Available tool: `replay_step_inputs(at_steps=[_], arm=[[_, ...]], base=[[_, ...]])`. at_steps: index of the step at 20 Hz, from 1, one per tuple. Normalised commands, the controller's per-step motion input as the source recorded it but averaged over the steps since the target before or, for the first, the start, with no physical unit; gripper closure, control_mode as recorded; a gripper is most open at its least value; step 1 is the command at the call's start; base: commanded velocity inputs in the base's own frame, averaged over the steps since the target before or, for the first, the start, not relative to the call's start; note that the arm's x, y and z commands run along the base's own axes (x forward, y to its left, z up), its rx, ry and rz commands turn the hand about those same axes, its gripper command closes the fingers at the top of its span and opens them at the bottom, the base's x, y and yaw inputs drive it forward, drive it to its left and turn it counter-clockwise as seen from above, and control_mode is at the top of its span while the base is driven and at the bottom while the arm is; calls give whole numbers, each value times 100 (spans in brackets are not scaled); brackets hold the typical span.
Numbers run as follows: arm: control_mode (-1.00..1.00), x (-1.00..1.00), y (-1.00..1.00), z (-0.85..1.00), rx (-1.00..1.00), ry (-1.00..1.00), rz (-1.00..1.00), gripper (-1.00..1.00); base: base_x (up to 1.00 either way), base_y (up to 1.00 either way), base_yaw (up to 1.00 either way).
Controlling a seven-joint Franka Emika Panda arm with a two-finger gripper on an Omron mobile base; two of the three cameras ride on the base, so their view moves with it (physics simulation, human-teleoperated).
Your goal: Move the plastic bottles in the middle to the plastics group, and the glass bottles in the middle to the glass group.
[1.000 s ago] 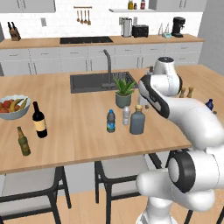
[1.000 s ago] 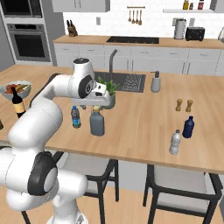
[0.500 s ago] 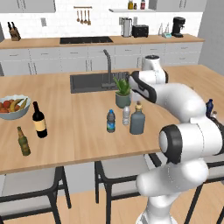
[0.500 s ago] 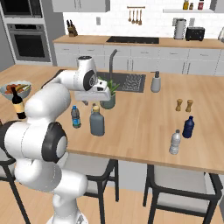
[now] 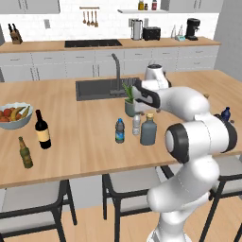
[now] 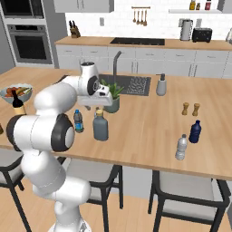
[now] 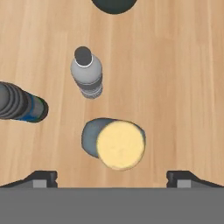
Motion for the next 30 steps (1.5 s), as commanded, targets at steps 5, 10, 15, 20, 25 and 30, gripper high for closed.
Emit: replay_step_inputs(at_steps=[5, 10, 15, 20, 25, 30], arm=[[-100, 27, 0, -24, 0, 0, 0, -100], [-100, 5, -1, -14, 0, 0, 0, -100], [-100, -1, 0, -7, 0, 0, 0, -100], [-100, 0, -9, -12, 0, 0, 0, -100], [-100, 11, -8, -13, 0, 0, 0, -100], [-100, 0, 2, -9, 0, 0, 0, 100]], base=[[0, 0, 0], [0, 0, 0], [0, 0, 0], [0, 0, 0], [0, 0, 0], [0, 0, 0]])
